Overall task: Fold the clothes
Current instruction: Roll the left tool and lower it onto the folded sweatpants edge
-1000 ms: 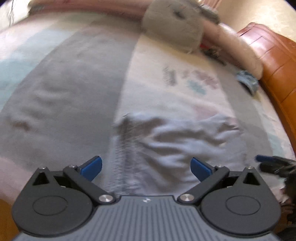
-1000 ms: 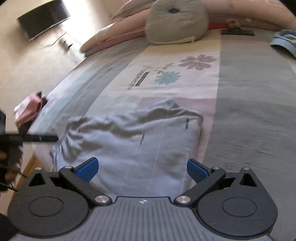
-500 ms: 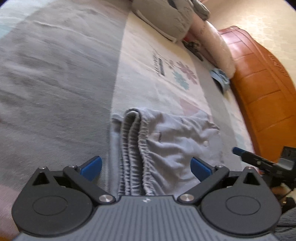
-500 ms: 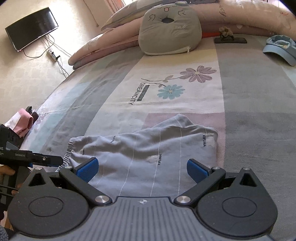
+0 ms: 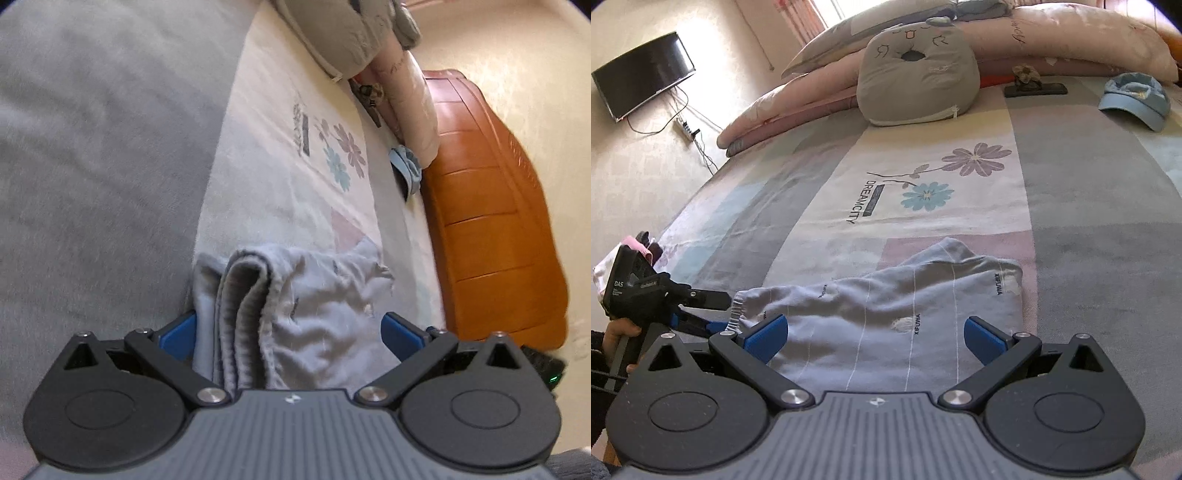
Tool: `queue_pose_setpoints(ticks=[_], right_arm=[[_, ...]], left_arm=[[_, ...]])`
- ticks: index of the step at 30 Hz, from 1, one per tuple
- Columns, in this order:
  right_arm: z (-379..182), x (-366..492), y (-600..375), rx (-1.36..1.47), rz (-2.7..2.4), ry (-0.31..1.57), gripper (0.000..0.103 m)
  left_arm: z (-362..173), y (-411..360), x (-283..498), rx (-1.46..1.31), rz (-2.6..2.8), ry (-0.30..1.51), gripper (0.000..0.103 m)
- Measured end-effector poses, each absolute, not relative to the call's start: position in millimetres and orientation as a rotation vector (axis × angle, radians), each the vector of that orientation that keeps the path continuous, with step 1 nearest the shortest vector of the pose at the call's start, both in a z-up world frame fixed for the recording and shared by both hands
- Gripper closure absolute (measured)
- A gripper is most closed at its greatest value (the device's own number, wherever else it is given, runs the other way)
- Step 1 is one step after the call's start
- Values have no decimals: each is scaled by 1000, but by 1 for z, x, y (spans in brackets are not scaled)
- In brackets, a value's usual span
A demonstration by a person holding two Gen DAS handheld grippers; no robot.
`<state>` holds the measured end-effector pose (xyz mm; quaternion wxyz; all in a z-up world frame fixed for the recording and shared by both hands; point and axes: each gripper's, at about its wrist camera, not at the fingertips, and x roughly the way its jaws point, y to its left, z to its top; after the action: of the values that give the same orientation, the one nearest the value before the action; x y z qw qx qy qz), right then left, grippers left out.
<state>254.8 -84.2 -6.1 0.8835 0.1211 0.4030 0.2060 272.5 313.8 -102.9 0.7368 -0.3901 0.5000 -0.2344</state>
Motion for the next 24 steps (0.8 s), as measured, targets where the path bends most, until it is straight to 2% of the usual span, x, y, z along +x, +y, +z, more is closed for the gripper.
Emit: queue_pose_setpoints(ticks=[5, 12, 20, 24], right_arm=[[-6, 251, -94, 280, 407, 830, 0], [-16, 249, -110, 355, 364, 816, 0], [-23, 245, -115, 328, 389, 830, 0], [-29, 249, -119, 382, 396, 839, 0]], left_arm=[[-111, 327, 259, -994, -500, 1140, 1], [-107, 313, 293, -901, -509, 1155, 1], [-120, 320, 259, -1019, -559, 1230, 1], [-117, 308, 278, -957, -591, 1244, 1]])
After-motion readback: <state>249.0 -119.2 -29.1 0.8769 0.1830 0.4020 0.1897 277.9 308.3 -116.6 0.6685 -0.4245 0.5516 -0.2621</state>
